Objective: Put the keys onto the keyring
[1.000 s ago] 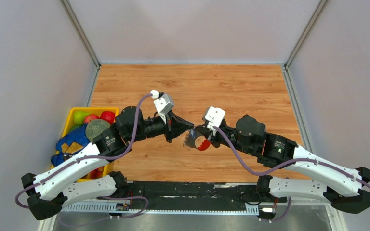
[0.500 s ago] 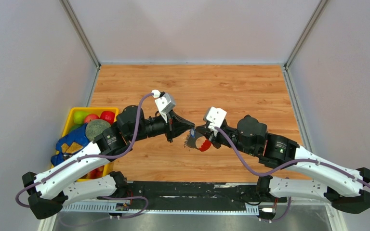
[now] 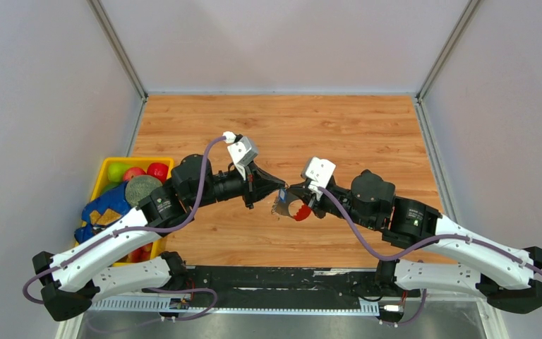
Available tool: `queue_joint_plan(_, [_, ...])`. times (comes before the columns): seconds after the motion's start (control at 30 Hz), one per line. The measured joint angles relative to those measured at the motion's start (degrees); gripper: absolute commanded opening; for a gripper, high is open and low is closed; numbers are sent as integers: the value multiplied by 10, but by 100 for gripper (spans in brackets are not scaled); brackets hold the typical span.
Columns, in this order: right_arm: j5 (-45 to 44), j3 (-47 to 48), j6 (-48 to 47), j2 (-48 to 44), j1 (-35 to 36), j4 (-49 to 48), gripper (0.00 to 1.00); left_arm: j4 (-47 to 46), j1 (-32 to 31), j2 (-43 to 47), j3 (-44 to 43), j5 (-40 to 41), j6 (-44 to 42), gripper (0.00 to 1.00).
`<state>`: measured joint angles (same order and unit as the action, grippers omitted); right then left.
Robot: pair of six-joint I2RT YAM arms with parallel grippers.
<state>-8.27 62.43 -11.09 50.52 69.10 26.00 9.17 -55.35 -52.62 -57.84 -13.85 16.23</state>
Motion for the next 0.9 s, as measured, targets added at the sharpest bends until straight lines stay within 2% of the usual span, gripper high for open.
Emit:
queue_joint_plan(0.63, [3,0,0,-15,10,0,0,17,0,-10,-9,14,0,1])
queue_joint_plan(0.67, [4,0,0,-16,10,0,0,17,0,-10,-9,13,0,2])
queue_joint_plan(0.9, [14,0,-2,-28,12,0,0,13,0,-7,-9,0,0,29])
